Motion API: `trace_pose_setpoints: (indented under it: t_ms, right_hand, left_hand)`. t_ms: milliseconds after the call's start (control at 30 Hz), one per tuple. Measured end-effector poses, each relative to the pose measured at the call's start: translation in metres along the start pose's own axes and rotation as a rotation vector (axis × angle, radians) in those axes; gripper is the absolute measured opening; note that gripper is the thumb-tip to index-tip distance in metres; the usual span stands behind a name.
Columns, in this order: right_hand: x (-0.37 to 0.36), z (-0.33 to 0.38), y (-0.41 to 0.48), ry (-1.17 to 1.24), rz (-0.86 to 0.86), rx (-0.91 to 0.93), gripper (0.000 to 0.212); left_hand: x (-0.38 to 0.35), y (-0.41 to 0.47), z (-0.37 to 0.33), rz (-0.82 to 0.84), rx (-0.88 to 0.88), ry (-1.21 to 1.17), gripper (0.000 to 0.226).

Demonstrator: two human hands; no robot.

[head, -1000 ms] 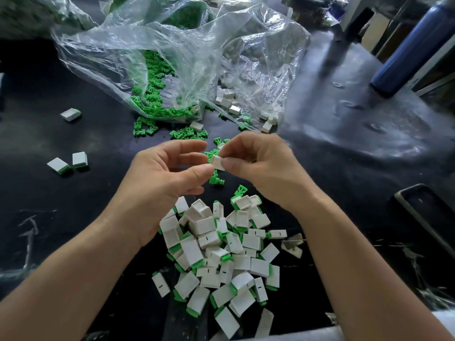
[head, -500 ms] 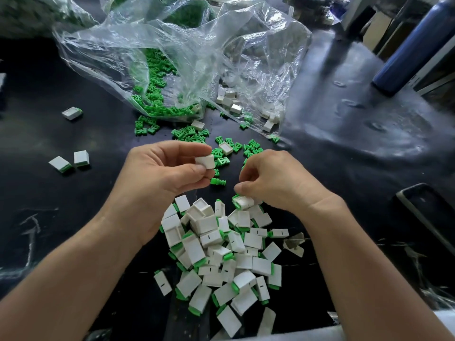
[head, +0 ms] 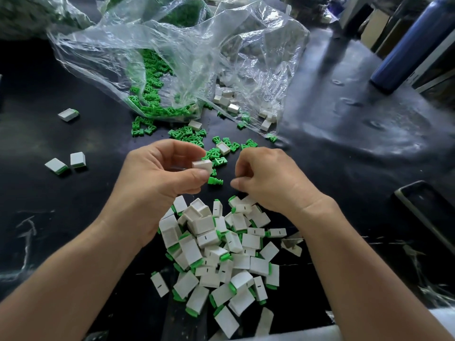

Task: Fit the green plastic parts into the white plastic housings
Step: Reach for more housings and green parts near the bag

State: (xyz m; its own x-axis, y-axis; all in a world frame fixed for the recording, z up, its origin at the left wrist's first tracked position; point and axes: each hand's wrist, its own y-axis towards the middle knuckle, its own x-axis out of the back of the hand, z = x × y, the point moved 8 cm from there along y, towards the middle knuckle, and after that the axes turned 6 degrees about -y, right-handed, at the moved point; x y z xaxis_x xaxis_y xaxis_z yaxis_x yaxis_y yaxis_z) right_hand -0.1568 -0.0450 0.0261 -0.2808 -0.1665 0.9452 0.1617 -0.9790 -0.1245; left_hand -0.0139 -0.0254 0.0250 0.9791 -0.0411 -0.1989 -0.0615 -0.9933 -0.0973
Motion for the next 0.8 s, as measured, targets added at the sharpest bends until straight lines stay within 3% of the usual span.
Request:
trace_pose_setpoints:
  t_ms: [133, 267, 467, 800]
  right_hand:
    - [0.02, -0.002, -0.001, 0.401, -0.182, 0.003, 0.023]
    - [0.026, 0.009, -0.003, 0.78, -0.184, 0.137, 0.026]
    - [0.032, 0.027, -0.011, 0.908, -0.191, 0.305, 0.028]
    - [0.03, 0.028, -0.01, 0.921, -0.191, 0.295, 0.027]
  left_hand:
    - [0.0, -0.001, -0.003, 0.008, 0.002, -0.048, 0.016]
    - [-0.004, -0.001, -0.005, 0.032, -0.045, 0.045, 0.029]
    - [-0.005, -0.002, -0.008, 0.051, -0.07, 0.025, 0.012]
    - [-0.009, -0.003, -0.006, 0.061, -0.049, 0.01, 0.018]
